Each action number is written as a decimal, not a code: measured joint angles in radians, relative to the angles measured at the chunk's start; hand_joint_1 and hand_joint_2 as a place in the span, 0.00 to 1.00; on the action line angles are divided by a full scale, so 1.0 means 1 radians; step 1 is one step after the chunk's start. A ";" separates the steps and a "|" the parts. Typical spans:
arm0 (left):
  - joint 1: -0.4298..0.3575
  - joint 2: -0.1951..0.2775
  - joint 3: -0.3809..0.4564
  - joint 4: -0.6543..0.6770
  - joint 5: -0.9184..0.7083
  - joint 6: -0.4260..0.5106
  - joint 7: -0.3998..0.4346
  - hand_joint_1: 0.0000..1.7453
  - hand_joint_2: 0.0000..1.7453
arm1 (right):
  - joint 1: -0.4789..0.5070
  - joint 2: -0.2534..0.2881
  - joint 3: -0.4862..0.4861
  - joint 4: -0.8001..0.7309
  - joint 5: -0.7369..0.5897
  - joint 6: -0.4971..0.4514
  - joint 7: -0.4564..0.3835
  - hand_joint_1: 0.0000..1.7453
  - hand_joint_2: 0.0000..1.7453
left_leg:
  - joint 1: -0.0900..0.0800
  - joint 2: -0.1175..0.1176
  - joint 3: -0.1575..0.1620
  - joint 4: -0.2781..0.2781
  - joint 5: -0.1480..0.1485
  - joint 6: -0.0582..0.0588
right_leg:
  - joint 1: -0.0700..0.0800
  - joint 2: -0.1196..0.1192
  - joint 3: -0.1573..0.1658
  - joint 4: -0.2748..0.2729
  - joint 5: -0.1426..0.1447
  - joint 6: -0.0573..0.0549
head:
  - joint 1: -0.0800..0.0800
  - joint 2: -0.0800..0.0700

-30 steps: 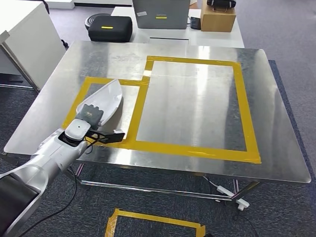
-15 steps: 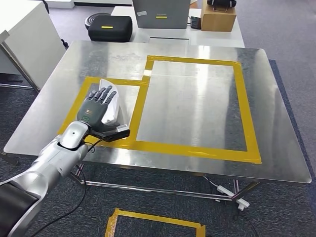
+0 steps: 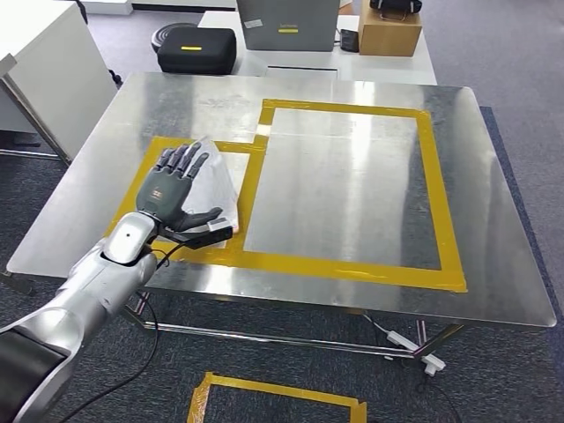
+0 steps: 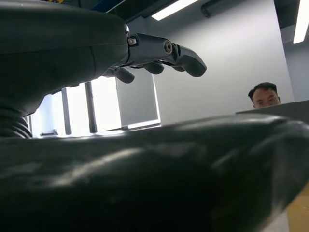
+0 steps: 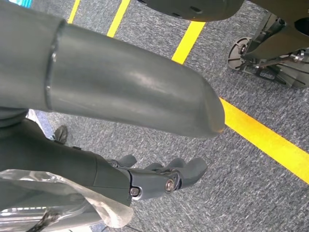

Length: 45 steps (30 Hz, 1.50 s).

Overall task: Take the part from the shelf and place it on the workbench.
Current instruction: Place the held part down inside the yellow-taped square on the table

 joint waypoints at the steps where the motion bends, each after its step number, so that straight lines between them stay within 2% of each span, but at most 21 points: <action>1: 0.000 0.000 0.001 -0.002 0.000 0.000 0.000 0.00 0.00 | 0.000 0.000 0.000 0.000 0.000 0.000 0.000 0.00 0.00 | 0.000 0.000 0.000 0.000 0.000 0.000 | 0.000 0.000 0.000 0.000 0.000 0.000 | 0.000 0.000; 28: 0.008 0.003 0.015 -0.043 0.000 0.015 -0.009 0.00 0.00 | 0.002 0.000 0.000 0.000 -0.002 0.000 -0.001 0.00 0.00 | 0.000 0.000 0.000 0.000 0.000 0.000 | 0.000 0.000 0.000 0.000 0.000 0.000 | 0.000 0.000; 35: 0.016 0.005 0.023 -0.056 0.015 0.020 -0.013 0.00 0.00 | 0.003 0.000 -0.005 0.000 -0.004 0.005 0.010 0.00 0.00 | -0.004 0.000 -0.001 0.004 -0.002 0.003 | -0.003 0.000 0.000 -0.001 0.001 0.002 | 0.000 0.000; 38: 0.023 0.005 0.027 -0.058 0.019 0.026 -0.013 0.00 0.00 | 0.003 0.000 -0.007 0.000 -0.008 0.018 0.037 0.00 0.00 | -0.005 0.000 -0.004 0.009 -0.005 0.008 | -0.004 0.000 0.000 -0.001 0.000 0.006 | 0.000 0.000; 42: 0.032 0.005 0.034 -0.059 0.020 0.025 -0.008 0.00 0.00 | 0.005 -0.002 -0.008 0.002 -0.009 0.041 0.161 0.00 0.00 | -0.005 0.001 -0.003 0.005 0.002 0.022 | -0.007 0.000 0.001 -0.004 0.003 0.020 | 0.000 0.000; 43: 0.034 0.004 0.035 -0.059 0.020 0.025 -0.006 0.00 0.00 | 0.007 -0.005 -0.008 0.003 -0.009 0.045 0.180 0.00 0.00 | -0.003 0.002 -0.002 -0.003 0.009 0.027 | -0.006 -0.001 -0.003 0.000 -0.003 0.024 | 0.000 0.000; 45: 0.036 0.003 0.036 -0.059 0.019 0.026 -0.004 0.00 0.00 | 0.011 -0.011 -0.008 0.003 -0.009 0.050 0.192 0.00 0.00 | 0.004 0.007 -0.002 -0.018 0.021 0.036 | -0.005 -0.004 -0.031 0.058 -0.051 0.028 | 0.002 0.000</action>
